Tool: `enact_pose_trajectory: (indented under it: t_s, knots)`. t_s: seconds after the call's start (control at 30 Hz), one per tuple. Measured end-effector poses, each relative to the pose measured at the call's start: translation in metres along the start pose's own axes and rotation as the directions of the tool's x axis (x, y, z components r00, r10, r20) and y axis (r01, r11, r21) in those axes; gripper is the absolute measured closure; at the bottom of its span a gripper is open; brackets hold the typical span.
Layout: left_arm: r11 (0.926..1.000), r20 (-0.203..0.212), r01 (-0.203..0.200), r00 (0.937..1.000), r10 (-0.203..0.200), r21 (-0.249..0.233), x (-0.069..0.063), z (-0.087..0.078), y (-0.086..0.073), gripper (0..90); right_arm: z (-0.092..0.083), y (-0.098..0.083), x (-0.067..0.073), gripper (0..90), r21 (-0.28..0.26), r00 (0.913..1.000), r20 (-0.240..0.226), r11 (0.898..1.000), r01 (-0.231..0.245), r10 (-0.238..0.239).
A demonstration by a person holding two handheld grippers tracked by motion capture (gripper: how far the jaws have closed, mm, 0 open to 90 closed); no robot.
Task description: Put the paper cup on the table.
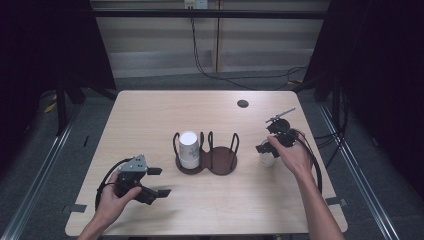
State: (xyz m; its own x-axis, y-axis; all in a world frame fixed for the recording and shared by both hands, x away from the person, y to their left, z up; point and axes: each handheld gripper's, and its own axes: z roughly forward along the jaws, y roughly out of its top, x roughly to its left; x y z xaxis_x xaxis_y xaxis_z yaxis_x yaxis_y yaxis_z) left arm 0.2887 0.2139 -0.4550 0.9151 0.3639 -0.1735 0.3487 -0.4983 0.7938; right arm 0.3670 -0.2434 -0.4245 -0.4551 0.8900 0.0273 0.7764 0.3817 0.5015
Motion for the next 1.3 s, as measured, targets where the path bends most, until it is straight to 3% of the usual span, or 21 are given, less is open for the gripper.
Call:
enact_pose_trajectory:
  t_s: [0.17, 0.4, 0.5, 0.63, 0.73, 0.83, 1.1, 1.2, 1.27, 1.3]
  knots:
    - [0.9999, -0.01, -0.007, 0.9999, 0.007, -0.013, 0.001, -0.003, 0.0, 16.2, -0.003, -0.003, 0.001, 14.3, -0.076, 0.9997, -0.017, 0.997, -0.016, 0.014]
    - [0.9992, -0.014, 0.013, 0.9998, -0.014, -0.037, 0.002, -0.003, -0.001, 16.2, -0.014, -0.007, 0.004, 13.6, -0.2, 0.9982, -0.047, 0.979, -0.045, 0.036]
    - [0.9997, -0.022, 0.016, 0.9996, -0.017, -0.016, 0.002, 0.0, -0.002, 16.2, -0.02, -0.01, 0.007, 13.6, -0.253, 0.9982, -0.047, 0.966, -0.047, 0.037]
    - [0.9995, -0.019, 0.014, 0.9997, -0.014, -0.027, 0.001, 0.0, -0.002, 16.2, -0.025, -0.018, 0.011, 13.7, -0.335, 0.9983, -0.032, 0.941, -0.058, 0.05]
    - [0.9984, -0.002, -0.006, 1.0, 0.006, -0.056, 0.0, -0.003, -0.002, 16.0, -0.025, -0.026, 0.01, 14.2, -0.361, 0.9969, -0.037, 0.929, -0.078, 0.069]
    - [0.9983, -0.022, 0.0, 0.9998, -0.001, -0.058, 0.0, -0.005, -0.002, 16.1, -0.028, -0.035, 0.011, 14.4, -0.397, 0.9943, -0.066, 0.912, -0.103, 0.084]
    - [0.9959, -0.024, 0.034, 0.9991, -0.036, -0.083, 0.0, -0.008, -0.002, 16.2, -0.04, -0.053, 0.025, 14.5, -0.45, 0.9936, -0.093, 0.887, -0.099, 0.063]
    - [0.9959, -0.045, 0.032, 0.9983, -0.036, -0.085, 0.0, -0.01, -0.002, 16.2, -0.045, -0.058, 0.032, 14.0, -0.473, 0.9934, -0.106, 0.877, -0.09, 0.045]
    - [0.9953, -0.056, 0.038, 0.9975, -0.043, -0.089, 0.001, -0.011, -0.002, 16.2, -0.047, -0.061, 0.037, 13.7, -0.473, 0.9932, -0.112, 0.877, -0.08, 0.03]
    - [0.9959, -0.063, 0.036, 0.9972, -0.041, -0.083, 0.0, -0.012, -0.002, 16.2, -0.046, -0.062, 0.04, 13.7, -0.465, 0.9937, -0.11, 0.882, -0.072, 0.023]
